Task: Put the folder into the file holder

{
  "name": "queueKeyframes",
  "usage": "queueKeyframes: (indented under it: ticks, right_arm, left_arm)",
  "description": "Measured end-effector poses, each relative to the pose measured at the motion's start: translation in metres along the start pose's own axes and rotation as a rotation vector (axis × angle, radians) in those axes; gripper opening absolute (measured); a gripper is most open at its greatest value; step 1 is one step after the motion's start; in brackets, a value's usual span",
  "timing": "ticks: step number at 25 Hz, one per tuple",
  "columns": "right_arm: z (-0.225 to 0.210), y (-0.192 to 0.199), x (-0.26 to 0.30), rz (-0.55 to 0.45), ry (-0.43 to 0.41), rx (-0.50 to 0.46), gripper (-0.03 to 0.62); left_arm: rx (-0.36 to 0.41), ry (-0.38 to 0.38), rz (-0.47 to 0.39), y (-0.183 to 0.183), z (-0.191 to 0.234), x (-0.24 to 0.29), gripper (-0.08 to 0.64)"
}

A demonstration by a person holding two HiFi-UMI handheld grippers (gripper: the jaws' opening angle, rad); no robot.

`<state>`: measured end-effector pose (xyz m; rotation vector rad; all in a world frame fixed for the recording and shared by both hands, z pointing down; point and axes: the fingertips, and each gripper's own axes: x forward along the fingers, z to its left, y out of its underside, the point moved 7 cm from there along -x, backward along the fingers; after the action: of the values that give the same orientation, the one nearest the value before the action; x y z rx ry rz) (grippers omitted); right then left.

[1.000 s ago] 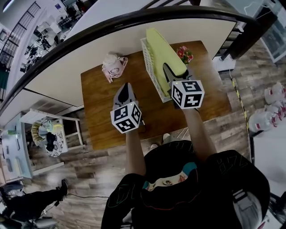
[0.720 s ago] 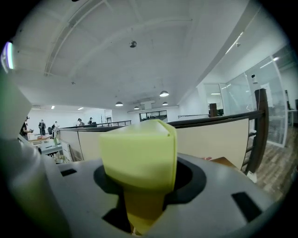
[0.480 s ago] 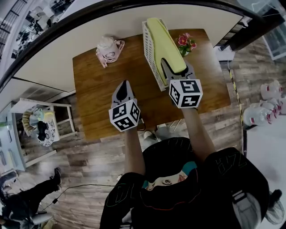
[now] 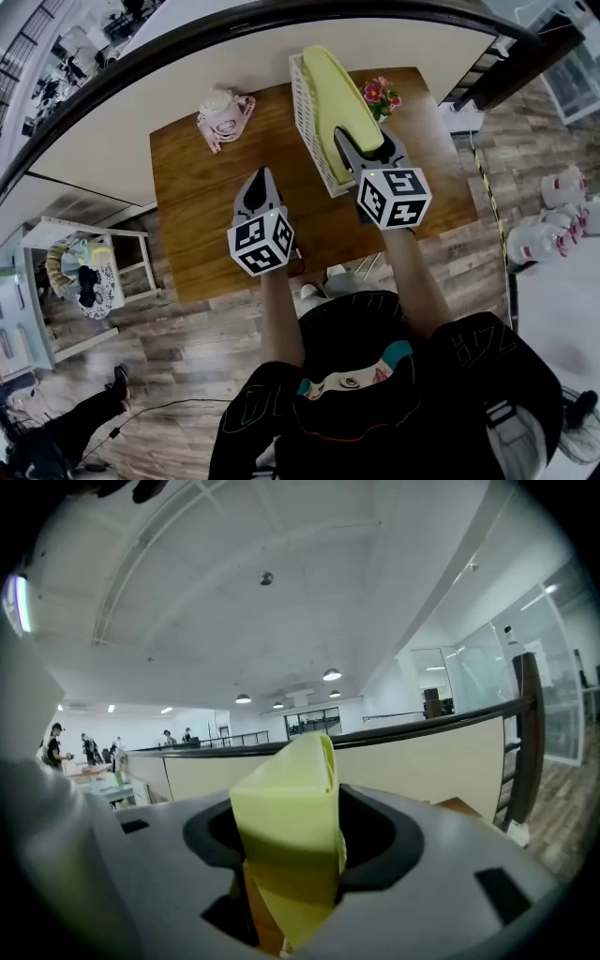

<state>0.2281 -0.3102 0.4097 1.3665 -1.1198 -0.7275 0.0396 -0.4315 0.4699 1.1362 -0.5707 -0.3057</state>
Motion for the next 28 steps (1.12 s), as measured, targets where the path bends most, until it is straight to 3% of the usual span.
queueKeyframes:
  ticks: [6, 12, 20, 28]
  right_arm:
    - [-0.006, -0.030, -0.022, -0.120, -0.049, 0.027, 0.230]
    - [-0.034, -0.056, -0.052, -0.275, -0.008, 0.067, 0.224]
    - [-0.070, -0.060, -0.084, -0.299, 0.104, 0.098, 0.020]
    - [-0.092, -0.041, -0.099, -0.205, 0.173, 0.068, 0.002]
  left_arm:
    - [0.012, 0.054, -0.006, -0.003, -0.023, 0.011, 0.001]
    - [0.031, 0.127, -0.012, -0.008, -0.052, 0.027, 0.002]
    - [0.066, 0.192, -0.037, -0.020, -0.088, 0.036, 0.000]
    - [0.076, 0.204, -0.055, -0.018, -0.111, 0.034, 0.001]
